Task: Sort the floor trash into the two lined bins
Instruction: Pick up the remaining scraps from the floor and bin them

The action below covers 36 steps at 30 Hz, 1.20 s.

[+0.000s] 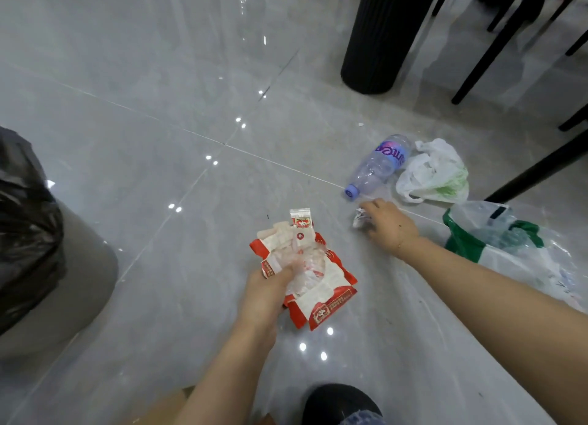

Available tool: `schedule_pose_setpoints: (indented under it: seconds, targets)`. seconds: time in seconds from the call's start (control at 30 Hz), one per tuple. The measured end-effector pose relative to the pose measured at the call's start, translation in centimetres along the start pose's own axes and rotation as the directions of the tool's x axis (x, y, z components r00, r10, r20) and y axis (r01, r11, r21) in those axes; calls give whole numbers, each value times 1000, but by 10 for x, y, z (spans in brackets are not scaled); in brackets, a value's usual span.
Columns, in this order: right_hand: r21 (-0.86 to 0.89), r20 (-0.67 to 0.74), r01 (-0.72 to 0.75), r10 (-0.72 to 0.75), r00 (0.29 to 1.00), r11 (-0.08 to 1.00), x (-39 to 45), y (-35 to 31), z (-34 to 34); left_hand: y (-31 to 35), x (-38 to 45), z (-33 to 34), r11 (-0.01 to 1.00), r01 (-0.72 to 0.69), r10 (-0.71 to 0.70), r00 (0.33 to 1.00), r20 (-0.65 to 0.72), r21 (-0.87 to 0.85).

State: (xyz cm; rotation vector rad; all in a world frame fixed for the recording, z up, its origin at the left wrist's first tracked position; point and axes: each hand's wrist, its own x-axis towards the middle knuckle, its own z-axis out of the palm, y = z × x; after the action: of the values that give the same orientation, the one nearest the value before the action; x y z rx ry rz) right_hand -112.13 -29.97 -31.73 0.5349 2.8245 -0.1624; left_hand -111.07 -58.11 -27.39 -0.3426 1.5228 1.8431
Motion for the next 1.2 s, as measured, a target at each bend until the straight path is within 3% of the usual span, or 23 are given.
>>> schedule_pose_setpoints:
  seconds: [0.13,0.23,0.3,0.43,0.53,0.7,0.87,1.03,1.2]
  targets:
    - [215,-153,33,0,988,976,-18,-8,0,-4,7,-3,1000,6,-6,1000,-18,2]
    - [543,-298,112,66,952,832,-59,-31,-12,-7,8,-1,1000,14,-14,1000,-18,3]
    - [650,-363,228,33,931,725,-94,-50,-27,-8,8,1,1000,14,-14,1000,-16,9]
    - [495,-465,481,-247,850,723,-144,-80,-37,-5,3,8,999,-33,34,996,80,-18]
    - [334,-492,536,-342,801,775,-145,-84,-26,-5,0,17,994,-98,102,986,129,-42]
    - [337,-504,430,-225,834,837,-142,-85,-16,-3,-9,28,987,-63,92,976,199,-151]
    - [332,-600,368,-107,793,869,-153,-89,-11,-1,-11,25,996,-65,82,952,296,-69]
    - [456,-518,331,-56,854,826,-169,-89,-6,-5,-5,26,996,-2,24,972,235,-94]
    - [556,-517,306,33,855,773,-194,-76,-20,-15,0,38,993,24,1,979,204,-118]
